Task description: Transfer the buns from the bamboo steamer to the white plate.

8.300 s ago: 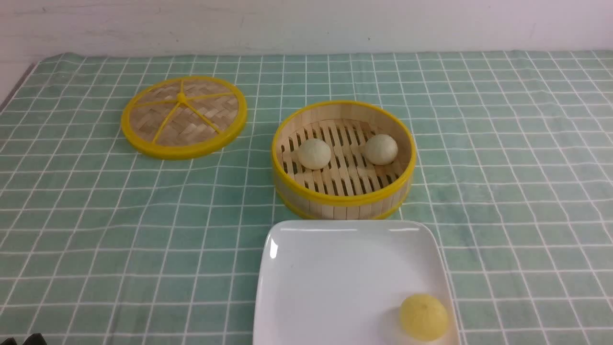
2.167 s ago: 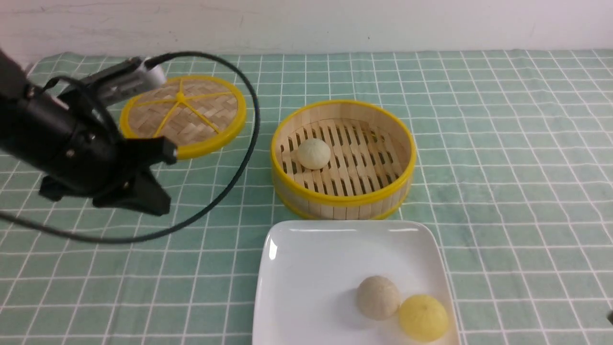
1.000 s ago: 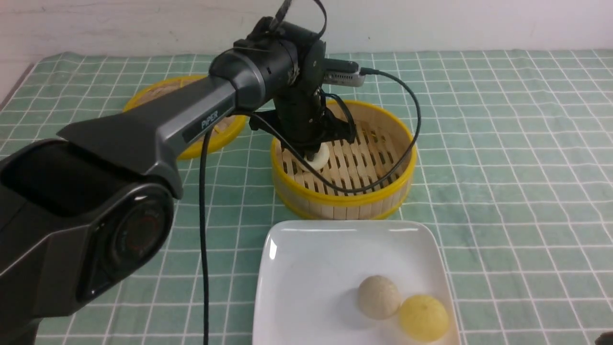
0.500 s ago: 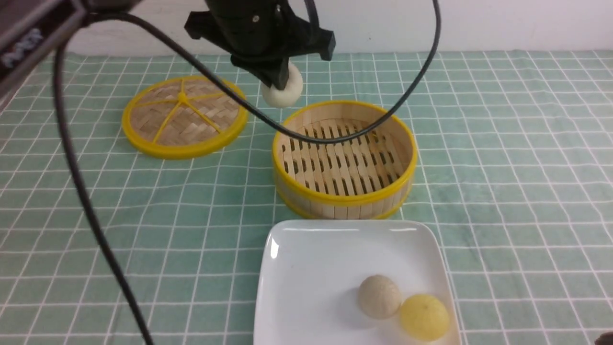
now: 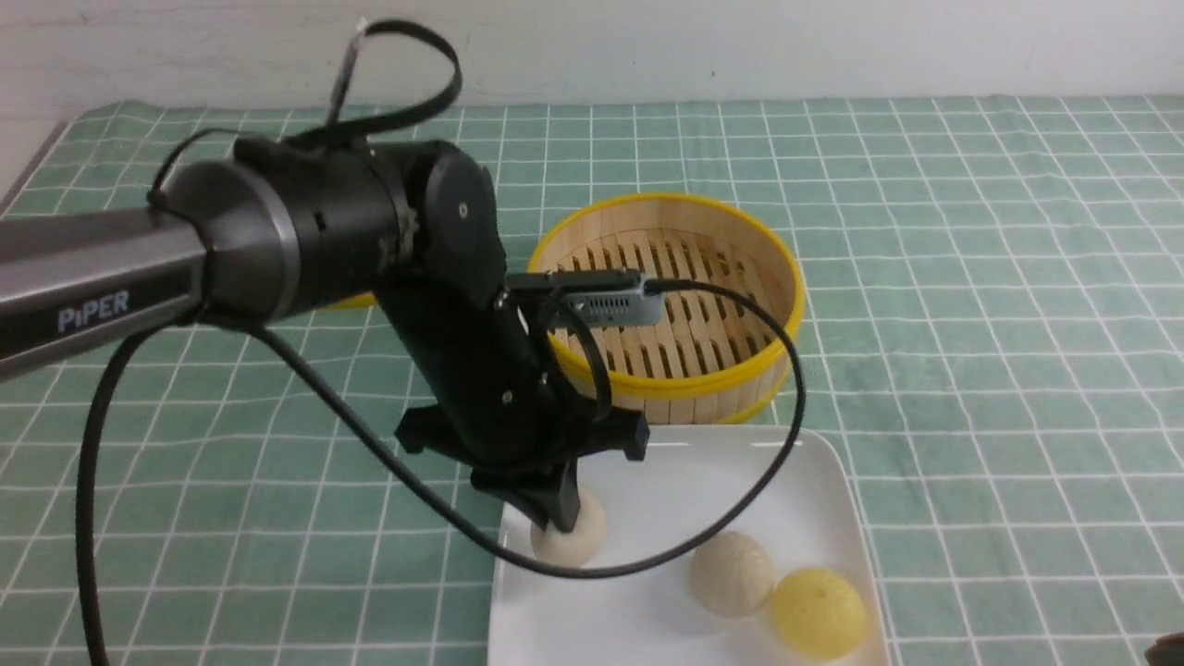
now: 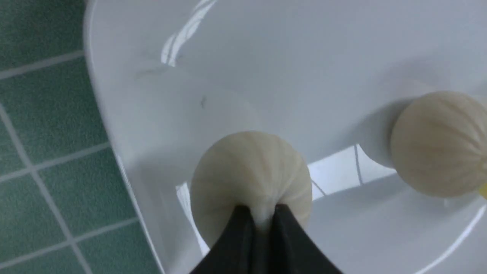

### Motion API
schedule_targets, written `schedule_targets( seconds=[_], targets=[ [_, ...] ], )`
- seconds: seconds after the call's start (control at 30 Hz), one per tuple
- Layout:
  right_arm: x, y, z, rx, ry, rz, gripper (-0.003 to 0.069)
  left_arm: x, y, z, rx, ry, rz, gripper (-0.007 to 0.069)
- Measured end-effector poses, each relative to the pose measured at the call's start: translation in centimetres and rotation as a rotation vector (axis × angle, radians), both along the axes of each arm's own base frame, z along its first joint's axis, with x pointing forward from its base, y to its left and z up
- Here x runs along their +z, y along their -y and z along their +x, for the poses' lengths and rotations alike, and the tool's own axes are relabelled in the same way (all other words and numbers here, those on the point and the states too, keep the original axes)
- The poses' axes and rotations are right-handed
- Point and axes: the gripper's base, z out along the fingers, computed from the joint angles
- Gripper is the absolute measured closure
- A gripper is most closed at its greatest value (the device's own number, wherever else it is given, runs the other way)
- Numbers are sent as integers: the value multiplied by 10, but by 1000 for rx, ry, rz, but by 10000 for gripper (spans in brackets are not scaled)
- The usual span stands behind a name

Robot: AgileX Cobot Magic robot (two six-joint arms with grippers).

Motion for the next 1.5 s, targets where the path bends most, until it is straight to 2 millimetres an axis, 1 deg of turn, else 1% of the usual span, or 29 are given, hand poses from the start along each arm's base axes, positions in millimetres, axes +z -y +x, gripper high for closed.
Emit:
schedule_targets(
  seconds=[0.07,0.1,0.2,0.27,0.3,0.33,0.4,0.43,0.47,0.5,0.57,0.63,0.7,0.73,0.83,0.93,1.0,1.1,1.17,1.3,1.5],
  targets=[
    [0,0,0,0,4,3,621,-3,0,0,11,11,-13,519],
    [0,0,0,0,5,4,620,-3,1,0,14,12,-17,511],
    [0,0,0,0,1,0,617,-3,2,2,27,25,-36,440],
    [1,2,-2,4,0,-5,617,-3,3,3,34,29,-45,378],
    [1,2,-3,4,-2,-7,617,-3,3,3,35,28,-46,373],
    [7,5,-7,3,11,2,617,-6,4,3,38,23,-47,327],
    [18,9,-12,0,42,25,615,-8,5,4,40,18,-46,297],
    [27,15,-20,-4,70,48,616,-9,5,4,40,15,-44,277],
    [28,15,-20,-4,73,50,616,-10,5,5,41,15,-44,272],
    [40,24,-32,-8,119,85,616,-10,5,5,42,14,-45,258],
    [47,30,-41,-11,152,111,616,-10,5,5,41,12,-45,251],
    [56,42,-57,-14,211,154,615,-7,6,5,39,13,-47,247],
    [59,51,-69,-15,250,183,615,-5,7,7,36,16,-51,246],
    [58,58,-79,-16,281,207,613,-2,7,7,34,18,-53,246],
    [51,66,-91,-17,316,233,613,1,8,8,30,19,-54,246],
    [39,65,-89,-14,334,245,612,1,8,9,28,20,-54,246],
    [32,58,-80,-6,386,284,631,1,8,8,26,12,-51,246],
    [27,49,-70,5,479,348,664,1,7,6,20,-3,-43,246],
    [22,44,-64,11,530,383,672,1,7,6,18,-9,-40,246],
    [18,38,-57,22,614,445,673,1,7,5,15,-15,-36,246],
    [19,37,-55,26,654,473,673,1,6,4,12,-24,-32,257]
  ],
)
